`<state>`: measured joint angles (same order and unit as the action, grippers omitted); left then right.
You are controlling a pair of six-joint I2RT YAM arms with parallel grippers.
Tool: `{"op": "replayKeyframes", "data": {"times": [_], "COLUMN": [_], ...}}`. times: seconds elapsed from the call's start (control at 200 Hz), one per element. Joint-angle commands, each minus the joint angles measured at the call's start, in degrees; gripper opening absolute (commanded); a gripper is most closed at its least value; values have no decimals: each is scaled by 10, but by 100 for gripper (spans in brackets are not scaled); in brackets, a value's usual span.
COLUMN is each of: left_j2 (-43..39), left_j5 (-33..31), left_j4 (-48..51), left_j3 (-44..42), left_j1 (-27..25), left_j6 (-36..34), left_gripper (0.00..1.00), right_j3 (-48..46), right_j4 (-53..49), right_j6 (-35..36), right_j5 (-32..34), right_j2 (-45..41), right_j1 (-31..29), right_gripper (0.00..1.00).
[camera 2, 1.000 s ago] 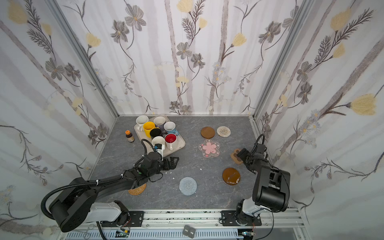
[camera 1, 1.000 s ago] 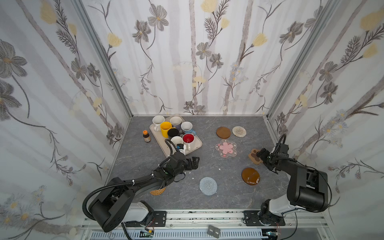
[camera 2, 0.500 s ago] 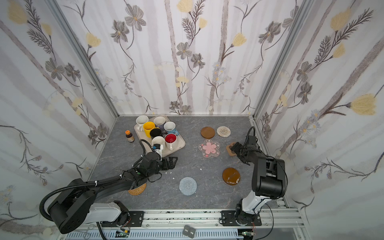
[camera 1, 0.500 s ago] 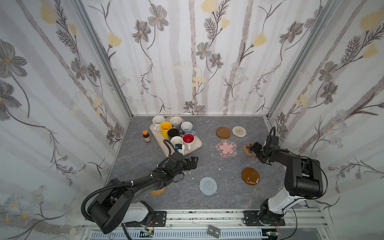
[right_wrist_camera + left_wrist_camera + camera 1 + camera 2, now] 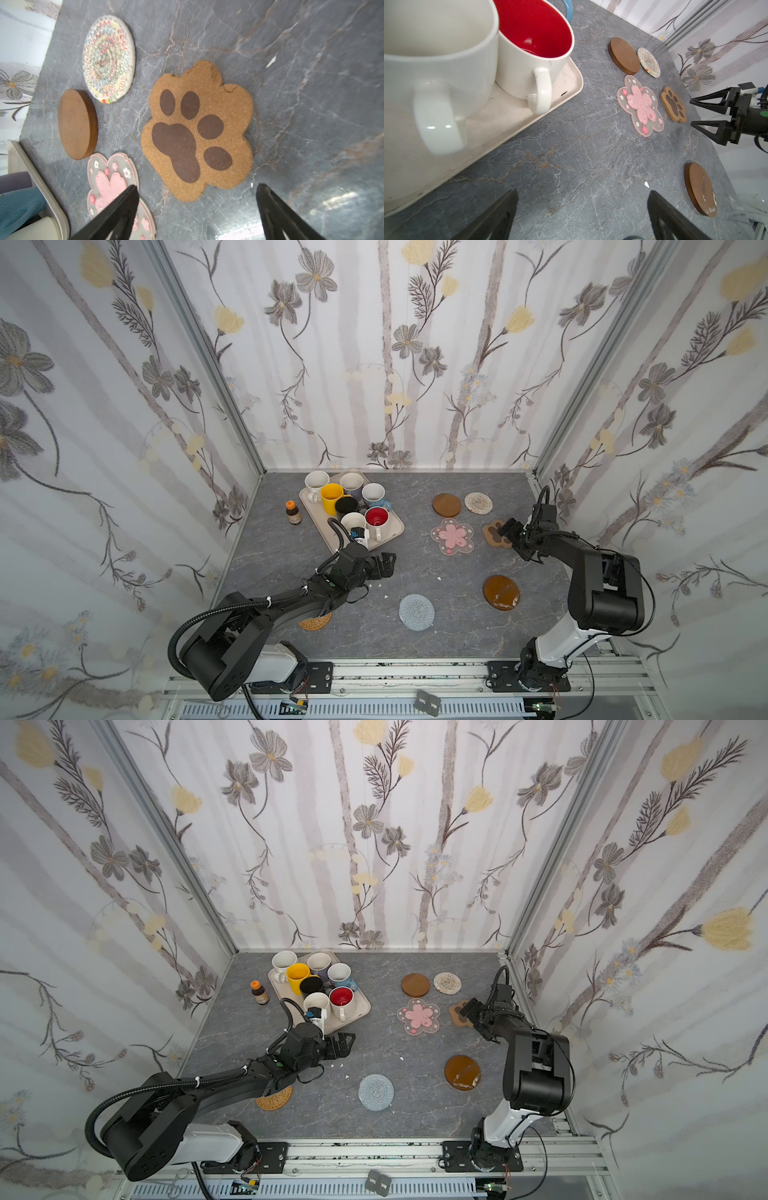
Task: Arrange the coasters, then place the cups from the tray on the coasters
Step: 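Lower the right gripper onto the cork paw coaster and slide it toward the flower coaster, then push the cork paw coaster beside the flower coaster with the right gripper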
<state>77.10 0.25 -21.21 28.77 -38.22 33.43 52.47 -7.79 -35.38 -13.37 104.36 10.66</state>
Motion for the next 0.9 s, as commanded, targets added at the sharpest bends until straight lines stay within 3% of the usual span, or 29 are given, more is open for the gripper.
{"op": "replayKeyframes", "data": {"times": [0.0,0.55,0.894], "left_j2": [4,70,97], "left_j5": [1,8,28], "left_j4": [-15,-21,-20], "left_j3": [9,45,69], "left_j1": [1,0,1], "left_j6": [0,0,-2], "left_gripper": [100,100,100], "right_j3": [9,170,214], "right_j4": [-1,-31,-27], "right_j6": [21,41,39], "right_j5": [0,-13,-30], "right_j2": [0,141,189], "right_j1": [13,43,17], "right_gripper": [89,90,86]}}
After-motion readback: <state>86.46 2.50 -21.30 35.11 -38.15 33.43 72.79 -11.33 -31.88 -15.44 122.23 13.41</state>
